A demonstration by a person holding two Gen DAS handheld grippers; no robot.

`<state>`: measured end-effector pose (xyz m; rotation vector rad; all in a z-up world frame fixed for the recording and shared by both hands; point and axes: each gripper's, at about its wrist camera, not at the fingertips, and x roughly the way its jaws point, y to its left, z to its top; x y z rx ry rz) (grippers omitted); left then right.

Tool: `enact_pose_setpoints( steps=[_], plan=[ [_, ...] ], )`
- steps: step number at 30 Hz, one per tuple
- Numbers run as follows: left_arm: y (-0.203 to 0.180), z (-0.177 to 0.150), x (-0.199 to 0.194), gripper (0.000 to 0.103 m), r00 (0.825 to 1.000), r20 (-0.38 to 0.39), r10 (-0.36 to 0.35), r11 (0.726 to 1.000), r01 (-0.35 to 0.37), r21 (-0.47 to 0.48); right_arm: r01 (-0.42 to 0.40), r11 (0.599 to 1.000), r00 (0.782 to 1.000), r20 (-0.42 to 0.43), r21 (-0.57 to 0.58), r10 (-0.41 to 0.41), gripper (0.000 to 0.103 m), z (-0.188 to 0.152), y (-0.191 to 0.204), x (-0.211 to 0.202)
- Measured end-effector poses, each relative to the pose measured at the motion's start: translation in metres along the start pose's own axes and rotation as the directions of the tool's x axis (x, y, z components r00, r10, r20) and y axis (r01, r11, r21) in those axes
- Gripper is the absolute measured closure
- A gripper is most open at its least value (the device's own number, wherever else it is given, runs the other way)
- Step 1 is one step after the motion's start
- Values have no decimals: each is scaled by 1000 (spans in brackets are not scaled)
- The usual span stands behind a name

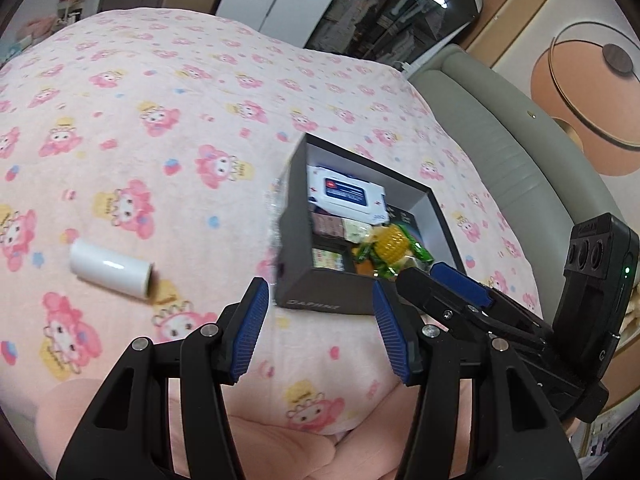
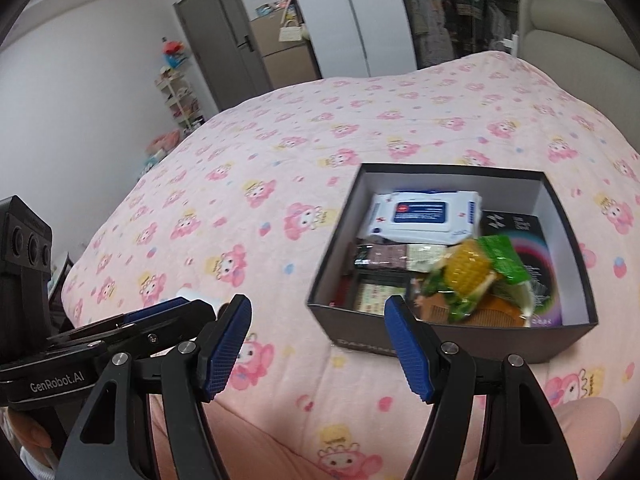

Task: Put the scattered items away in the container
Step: 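Open both tools to release the corn package, lift away, then move both tools toward the white cardboard roll on the bed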

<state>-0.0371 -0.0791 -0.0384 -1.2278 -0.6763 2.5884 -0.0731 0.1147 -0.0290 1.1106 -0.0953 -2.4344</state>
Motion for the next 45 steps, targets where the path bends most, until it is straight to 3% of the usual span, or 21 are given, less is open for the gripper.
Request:
enact_pose_setpoints(
  steps=[13, 22, 31, 36, 40, 45],
  plan=[
    [74, -8, -37, 47, 996, 57, 63, 991, -56, -120, -71, 990, 996, -61, -121, 64, 36, 5, 70, 41],
    [147, -21, -50, 47, 992, 59, 115, 951, -93, -295, -139, 970, 982, -153, -200, 109, 36, -7, 121, 90],
    [209, 4, -24, 47, 992, 28, 125, 903, -102, -418, -104, 980, 960, -273, -167, 55, 36, -16, 115, 151],
    [235, 21, 2, 47, 996, 21, 90, 878, -69, -473, -92, 980, 948, -318, -175, 33, 36, -20, 115, 178],
    [245, 27, 30, 47, 998, -56, 27, 862, -52, -504, -96, 980, 942, -335, -176, 32, 36, -21, 117, 193],
    [259, 26, 55, 47, 988, -156, -13, 823, -78, -563, -117, 982, 930, -364, -151, 54, 36, -22, 119, 208]
  ],
)
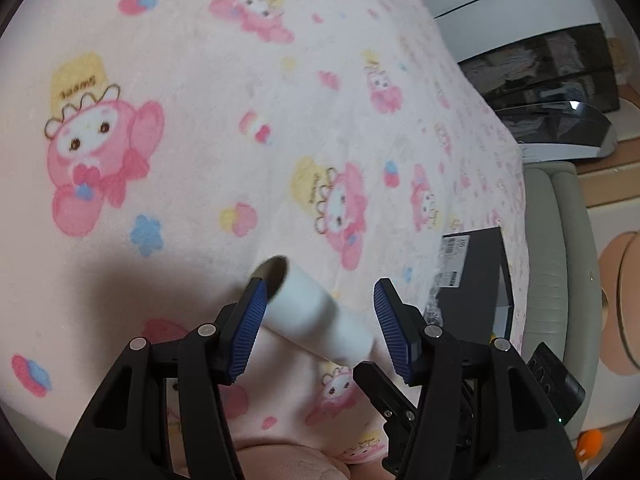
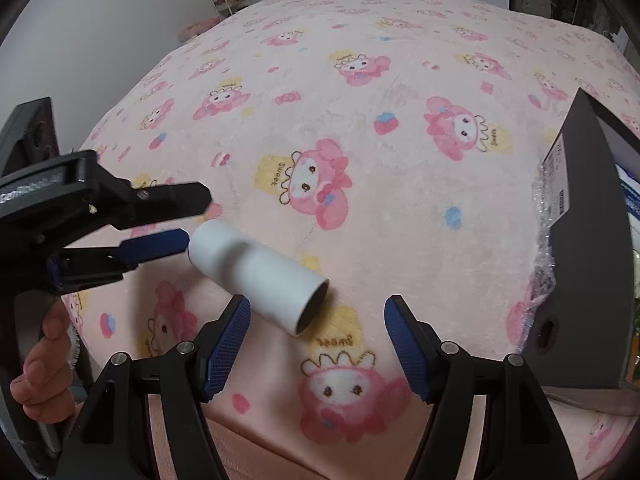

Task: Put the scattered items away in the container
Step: 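Move both tools toward the white cardboard roll on the bed, then grasp the white roll with the left tool while the right tool pinches its other end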

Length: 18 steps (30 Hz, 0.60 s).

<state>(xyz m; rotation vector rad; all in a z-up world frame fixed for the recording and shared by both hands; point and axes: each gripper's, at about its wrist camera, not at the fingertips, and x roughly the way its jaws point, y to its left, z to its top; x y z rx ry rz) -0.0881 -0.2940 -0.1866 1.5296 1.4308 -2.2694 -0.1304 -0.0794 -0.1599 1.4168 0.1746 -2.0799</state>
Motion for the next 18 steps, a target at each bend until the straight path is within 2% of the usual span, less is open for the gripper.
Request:
enact_pose_setpoints(
  steps=[5, 14, 18],
  plan=[
    [-1, -2, 19, 47, 996, -84, 10, 1000, -11, -3, -29, 999, 999, -26, 16, 29, 36, 0, 0, 13],
    [-39, -14, 18, 50, 995, -92, 36, 993, -26, 113, -110, 994, 994, 10, 3, 110, 37, -4, -3, -4],
    [-58, -22, 18, 50, 994, -82, 67, 986, -53, 159, -82, 996, 996, 24, 36, 81, 37, -8, -15, -15]
  ],
)
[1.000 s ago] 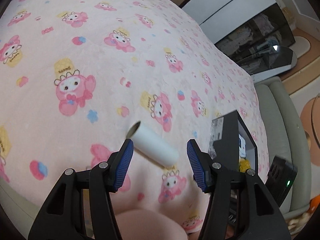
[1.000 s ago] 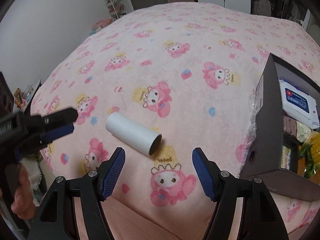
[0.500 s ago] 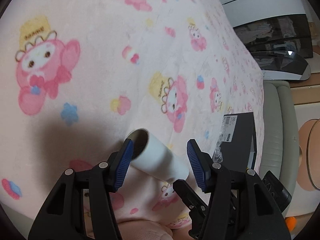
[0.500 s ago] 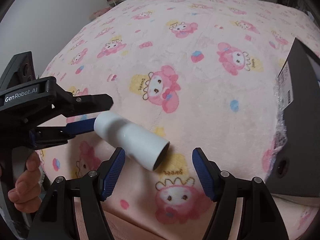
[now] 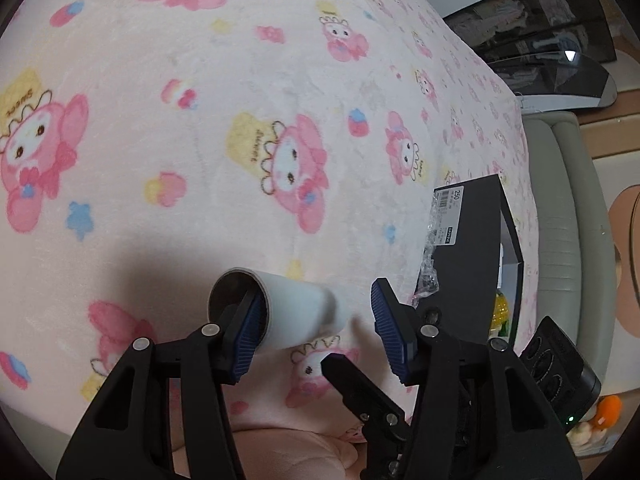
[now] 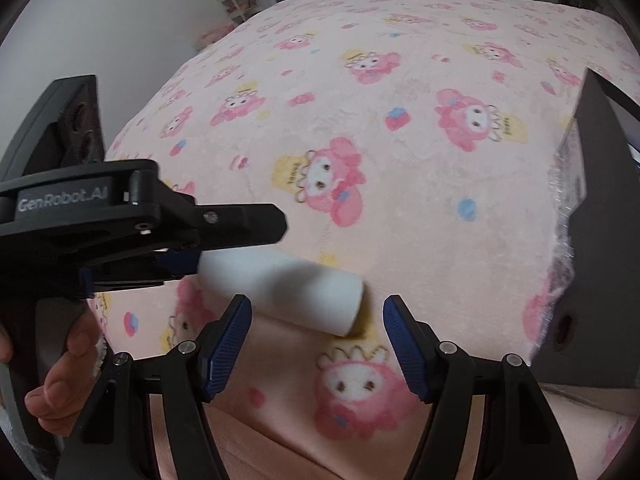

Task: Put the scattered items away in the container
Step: 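Grasp the white roll with the left tool while the right tool pinches its other end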

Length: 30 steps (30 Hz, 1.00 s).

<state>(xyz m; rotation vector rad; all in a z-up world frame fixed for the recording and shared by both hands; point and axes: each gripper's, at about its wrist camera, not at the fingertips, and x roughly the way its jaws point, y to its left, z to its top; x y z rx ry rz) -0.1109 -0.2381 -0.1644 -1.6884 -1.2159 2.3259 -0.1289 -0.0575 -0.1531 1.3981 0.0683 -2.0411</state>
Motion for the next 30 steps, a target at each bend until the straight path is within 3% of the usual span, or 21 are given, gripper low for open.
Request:
enact_pose_setpoints(
  steps=[4, 8, 14, 16, 20, 25, 30],
  plan=[
    [-3, -1, -2, 60, 1000, 5, 14, 1000, -14, 7, 4, 998, 1000, -13, 58, -3, 37, -4, -18, 0],
    [10, 2, -3, 70, 999, 26, 33, 999, -32, -44, -15, 999, 999, -43, 52, 18, 37, -5, -20, 15],
    [18, 4, 1, 74, 998, 32, 49, 997, -47, -63, -102, 994, 993, -50, 49, 104, 37, 3, -13, 39],
    [16, 3, 2, 80, 999, 28, 36, 998, -35, -49, -141, 988, 989, -44, 68, 144, 38, 3, -16, 42],
    [5, -2, 1, 82, 1000, 11, -11, 1000, 11, 6, -231, 970, 973, -8, 76, 232, 47, 1, -16, 32],
    [-11, -10, -7, 97, 999, 37, 8, 998, -10, 66, -196, 976, 981, 25, 96, 195, 47, -1, -23, 10],
    [-17, -11, -7, 98, 998, 39, 56, 994, -60, 96, -103, 989, 994, 55, 106, 98, 47, 1, -31, -6]
  ],
)
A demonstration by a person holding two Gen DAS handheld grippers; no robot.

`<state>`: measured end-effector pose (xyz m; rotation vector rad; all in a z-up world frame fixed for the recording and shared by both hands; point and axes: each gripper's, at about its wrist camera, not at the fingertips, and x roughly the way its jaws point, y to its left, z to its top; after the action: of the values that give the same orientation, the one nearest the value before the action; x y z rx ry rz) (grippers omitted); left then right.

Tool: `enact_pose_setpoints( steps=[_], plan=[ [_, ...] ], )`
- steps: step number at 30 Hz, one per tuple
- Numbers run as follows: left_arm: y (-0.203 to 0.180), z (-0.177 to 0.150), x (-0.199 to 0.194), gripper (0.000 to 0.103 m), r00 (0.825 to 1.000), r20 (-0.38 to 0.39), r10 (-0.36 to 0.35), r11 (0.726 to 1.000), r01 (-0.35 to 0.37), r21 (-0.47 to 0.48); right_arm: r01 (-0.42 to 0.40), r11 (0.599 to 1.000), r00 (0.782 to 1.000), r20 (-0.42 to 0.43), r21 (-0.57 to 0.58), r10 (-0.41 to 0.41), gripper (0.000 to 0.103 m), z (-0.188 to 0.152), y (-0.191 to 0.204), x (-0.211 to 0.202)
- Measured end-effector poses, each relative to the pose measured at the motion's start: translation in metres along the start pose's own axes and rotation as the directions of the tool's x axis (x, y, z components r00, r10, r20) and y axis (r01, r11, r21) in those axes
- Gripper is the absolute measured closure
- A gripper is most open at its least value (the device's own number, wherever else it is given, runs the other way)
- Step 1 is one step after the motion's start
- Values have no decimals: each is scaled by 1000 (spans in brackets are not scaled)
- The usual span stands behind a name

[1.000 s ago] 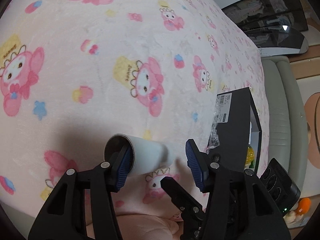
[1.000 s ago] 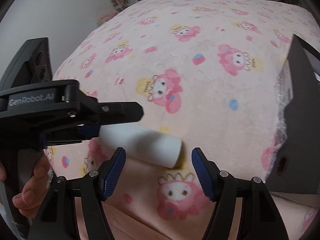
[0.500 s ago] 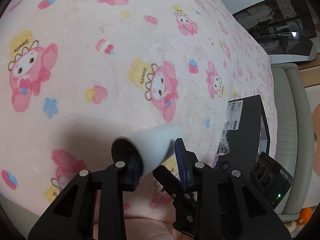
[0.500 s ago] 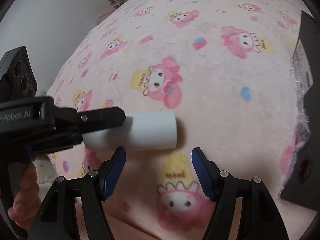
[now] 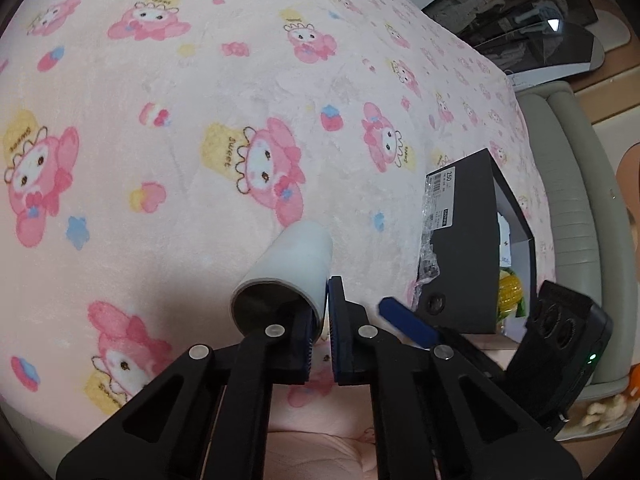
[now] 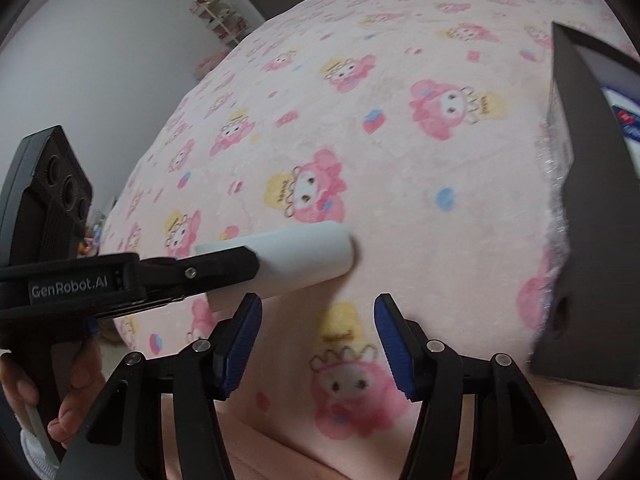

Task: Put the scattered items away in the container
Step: 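Grasp the white roll with the left tool while the right tool pinches its other end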

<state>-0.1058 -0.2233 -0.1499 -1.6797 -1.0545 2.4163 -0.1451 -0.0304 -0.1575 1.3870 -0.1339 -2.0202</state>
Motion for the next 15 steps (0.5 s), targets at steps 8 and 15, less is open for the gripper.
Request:
enact_pose_setpoints(
  steps=[8, 15],
  plan=[
    [42, 14, 3, 62, 1000, -26, 0, 989, -4, -150, 42, 999, 999, -7, 4, -42, 45, 20, -7, 7],
    [68, 15, 11, 66, 1000, -10, 13, 964, -15, -266, -27, 999, 995, -92, 36, 30, 38, 40, -1, 62]
  ],
)
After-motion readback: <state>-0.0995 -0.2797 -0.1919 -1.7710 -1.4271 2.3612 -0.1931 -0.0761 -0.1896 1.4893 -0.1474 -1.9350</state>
